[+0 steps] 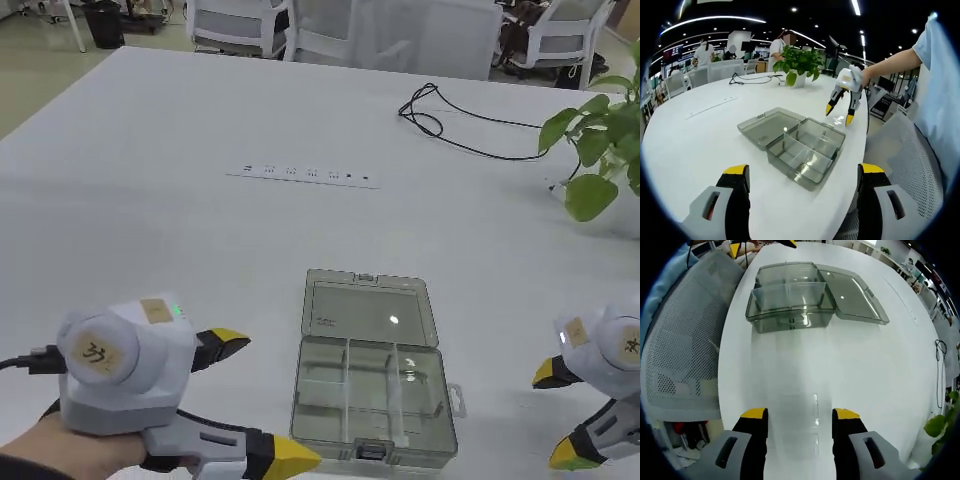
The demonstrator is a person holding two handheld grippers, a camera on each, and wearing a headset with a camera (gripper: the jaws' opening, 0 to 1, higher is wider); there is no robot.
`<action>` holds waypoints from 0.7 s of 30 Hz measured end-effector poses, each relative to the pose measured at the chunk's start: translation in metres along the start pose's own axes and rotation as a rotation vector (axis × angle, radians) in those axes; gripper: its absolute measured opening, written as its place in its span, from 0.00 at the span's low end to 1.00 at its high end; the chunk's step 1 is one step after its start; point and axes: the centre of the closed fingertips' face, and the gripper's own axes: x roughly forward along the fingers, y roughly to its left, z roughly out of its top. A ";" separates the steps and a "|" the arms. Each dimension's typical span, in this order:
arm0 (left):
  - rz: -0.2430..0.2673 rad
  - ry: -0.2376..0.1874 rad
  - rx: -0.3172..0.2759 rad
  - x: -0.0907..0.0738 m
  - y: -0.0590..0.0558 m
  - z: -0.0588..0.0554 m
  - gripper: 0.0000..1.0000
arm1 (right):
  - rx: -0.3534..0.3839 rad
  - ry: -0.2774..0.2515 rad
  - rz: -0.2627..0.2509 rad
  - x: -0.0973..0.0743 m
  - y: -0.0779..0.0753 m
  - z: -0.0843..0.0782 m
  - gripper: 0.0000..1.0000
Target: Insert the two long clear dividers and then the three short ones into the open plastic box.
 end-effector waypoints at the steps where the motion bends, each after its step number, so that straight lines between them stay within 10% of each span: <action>1: 0.003 -0.002 -0.001 -0.001 0.001 0.000 0.88 | -0.013 0.006 0.001 0.001 0.001 0.000 0.50; 21: 0.013 -0.015 -0.008 -0.001 0.003 0.002 0.87 | -0.041 0.019 0.019 0.007 0.004 -0.003 0.38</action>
